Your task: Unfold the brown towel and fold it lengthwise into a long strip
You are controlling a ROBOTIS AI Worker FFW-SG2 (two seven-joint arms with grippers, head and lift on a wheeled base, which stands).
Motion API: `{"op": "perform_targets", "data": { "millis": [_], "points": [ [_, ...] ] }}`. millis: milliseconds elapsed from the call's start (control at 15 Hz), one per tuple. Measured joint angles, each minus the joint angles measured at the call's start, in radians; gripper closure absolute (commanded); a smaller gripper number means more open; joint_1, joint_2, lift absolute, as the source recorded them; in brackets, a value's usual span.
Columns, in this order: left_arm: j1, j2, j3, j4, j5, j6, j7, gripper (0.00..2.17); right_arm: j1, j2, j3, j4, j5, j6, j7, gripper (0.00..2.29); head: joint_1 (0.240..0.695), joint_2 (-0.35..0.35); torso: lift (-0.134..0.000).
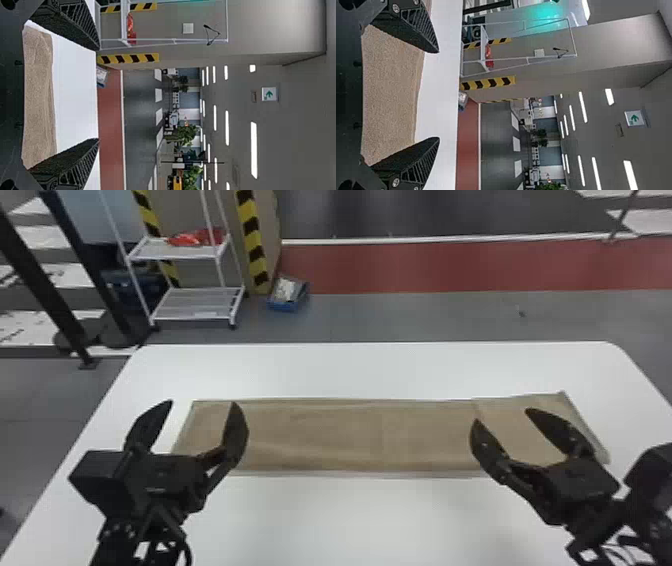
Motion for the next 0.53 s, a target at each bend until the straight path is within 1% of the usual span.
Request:
{"op": "perform_targets", "data": {
  "millis": [133,200,400,533],
  "points": [
    [0.005,0.0,-0.001,-0.005,0.006,-0.002,0.0,0.07,0.012,0.003,0.014,-0.01,0.0,-0.03,-0.007,0.12,0.695,0.094,-0.123],
    [0.006,0.0,-0.002,-0.006,0.007,-0.003,0.0,0.07,0.017,0.006,0.019,-0.015,0.0,-0.042,-0.021,0.13,0.695,0.096,-0.123],
    [0.008,0.0,-0.002,-0.008,0.008,-0.003,0.0,0.07,0.032,0.01,0.023,-0.02,-0.011,-0.05,-0.093,0.13,0.695,0.081,-0.123],
    [0.012,0.0,0.0,-0.012,0.008,-0.003,0.0,0.07,0.04,0.01,0.019,-0.025,-0.023,-0.047,-0.111,0.13,0.695,0.076,-0.123]
  ]
}}
